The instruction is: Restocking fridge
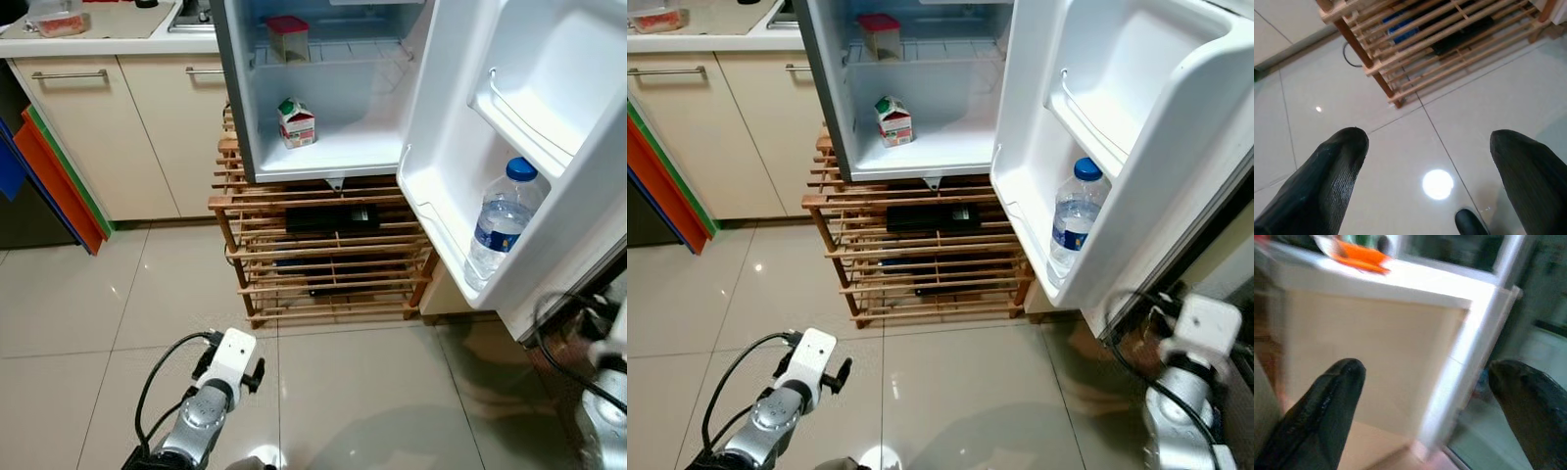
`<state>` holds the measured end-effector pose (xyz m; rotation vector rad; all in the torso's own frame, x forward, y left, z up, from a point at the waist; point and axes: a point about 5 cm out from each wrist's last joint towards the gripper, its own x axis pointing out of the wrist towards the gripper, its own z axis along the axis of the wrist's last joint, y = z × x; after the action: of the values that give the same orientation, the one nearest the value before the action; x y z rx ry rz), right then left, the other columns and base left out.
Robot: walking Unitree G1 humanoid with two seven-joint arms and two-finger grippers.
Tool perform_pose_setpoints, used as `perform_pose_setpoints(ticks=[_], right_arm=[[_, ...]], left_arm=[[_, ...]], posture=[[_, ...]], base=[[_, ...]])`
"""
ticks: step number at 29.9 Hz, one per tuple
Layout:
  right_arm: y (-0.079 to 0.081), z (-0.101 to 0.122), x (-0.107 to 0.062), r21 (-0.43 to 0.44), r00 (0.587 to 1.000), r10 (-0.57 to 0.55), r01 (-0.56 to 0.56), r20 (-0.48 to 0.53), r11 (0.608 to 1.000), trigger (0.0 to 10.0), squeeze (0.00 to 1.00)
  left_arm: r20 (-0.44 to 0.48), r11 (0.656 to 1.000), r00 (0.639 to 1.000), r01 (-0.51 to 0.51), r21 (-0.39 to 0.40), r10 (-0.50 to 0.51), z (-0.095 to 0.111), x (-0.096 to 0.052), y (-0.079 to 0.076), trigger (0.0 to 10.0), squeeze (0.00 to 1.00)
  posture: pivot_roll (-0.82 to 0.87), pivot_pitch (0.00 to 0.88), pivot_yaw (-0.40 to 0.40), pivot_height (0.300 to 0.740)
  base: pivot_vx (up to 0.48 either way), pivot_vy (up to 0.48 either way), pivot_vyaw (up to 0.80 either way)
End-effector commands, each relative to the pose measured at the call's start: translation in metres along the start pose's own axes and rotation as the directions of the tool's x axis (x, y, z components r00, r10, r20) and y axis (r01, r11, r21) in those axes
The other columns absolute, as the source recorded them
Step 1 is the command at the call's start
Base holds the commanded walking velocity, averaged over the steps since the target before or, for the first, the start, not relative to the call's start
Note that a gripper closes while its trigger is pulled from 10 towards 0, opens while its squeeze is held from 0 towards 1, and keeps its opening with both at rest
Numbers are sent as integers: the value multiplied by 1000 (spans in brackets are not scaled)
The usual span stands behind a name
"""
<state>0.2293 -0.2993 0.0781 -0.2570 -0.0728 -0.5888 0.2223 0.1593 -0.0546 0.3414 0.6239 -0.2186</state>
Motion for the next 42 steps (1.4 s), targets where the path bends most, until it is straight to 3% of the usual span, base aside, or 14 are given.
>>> perform_pose_setpoints(ticks=[1, 9, 11, 14, 16, 19, 20, 21, 22, 23, 25, 31, 37, 42], right_arm=[[13, 12, 0, 48, 998, 55, -56, 29, 997, 10000, 0], [59, 45, -15, 201, 952, 289, -303, 96, 932, 10000, 0], [75, 58, -22, 248, 908, 396, -419, 139, 874, 10000, 0], [97, 78, -37, 357, 790, 584, -608, 186, 709, 10000, 0], [97, 79, -37, 356, 771, 612, -630, 178, 690, 10000, 0], [93, 76, -34, 341, 787, 596, -610, 159, 715, 10000, 0], [84, 68, -27, 273, 835, 540, -546, 105, 792, 10000, 0], [84, 68, -27, 273, 835, 540, -546, 105, 792, 10000, 0], [75, 62, -21, 198, 873, 482, -486, 72, 851, 10000, 0], [70, 57, -19, 145, 891, 451, -453, 49, 880, 10000, 0], [64, 51, -17, 83, 907, 421, -422, 21, 903, 10000, 0], [54, 31, -20, 70, 933, 351, -346, -78, 935, 10000, 0], [61, 12, -28, 102, 929, 351, -340, -120, 935, 10000, 0], [69, 16, -25, 114, 928, 358, -346, -100, 931, 10000, 0]], left_arm=[[-5, 1000, 1000, 0, 11, 0, -3, -1, -4, 10000, 0], [-20, 1000, 1000, 3, 22, -3, -6, -1, -8, 10000, 0], [-26, 1000, 1000, 6, 22, -6, -6, -1, -7, 10000, 0], [-40, 999, 999, 27, 21, -26, -6, 0, -8, 10000, 0], [-31, 999, 999, 28, 18, -28, -3, 1, -8, 10000, 0], [-10, 1000, 1000, 18, 13, -17, 0, 2, -7, 10000, 0], [81, 1000, 997, 0, 2, 0, 14, 4, -3, 10000, 0], [81, 1000, 997, 0, 2, 0, 14, 4, -3, 10000, 0], [165, 1000, 986, -18, 20, 14, 30, 6, 0, 10000, 0], [208, 999, 978, -32, 6, 30, 36, 6, 3, 10000, 0], [262, 998, 964, -50, -24, 55, 45, 6, 9, 10000, 0], [415, 990, 902, -81, -115, 122, 88, 7, 24, 10000, 0], [616, 974, 764, -68, -215, 190, 161, -10, 44, 10000, 0], [639, 974, 745, -60, -219, 189, 174, -16, 54, 10000, 0]], posture=[[13, 44, 7, 732], [15, 46, 4, 732], [16, 47, 2, 732], [15, 46, 2, 732], [15, 45, 0, 732], [19, 45, -3, 732], [19, 46, -3, 732], [19, 46, -3, 732], [19, 45, -6, 732], [19, 44, -5, 732], [19, 43, -5, 732], [41, 38, -20, 732], [87, 7, -30, 732], [82, 0, -30, 732]], base=[[0, 0, 0], [0, 0, 0], [0, 0, 0], [0, 0, 0], [0, 0, 0], [0, 0, 0], [0, 0, 0], [0, 0, 0], [0, 0, 0], [0, 0, 0], [0, 0, 0], [0, 0, 0], [0, 0, 0], [0, 0, 0]])
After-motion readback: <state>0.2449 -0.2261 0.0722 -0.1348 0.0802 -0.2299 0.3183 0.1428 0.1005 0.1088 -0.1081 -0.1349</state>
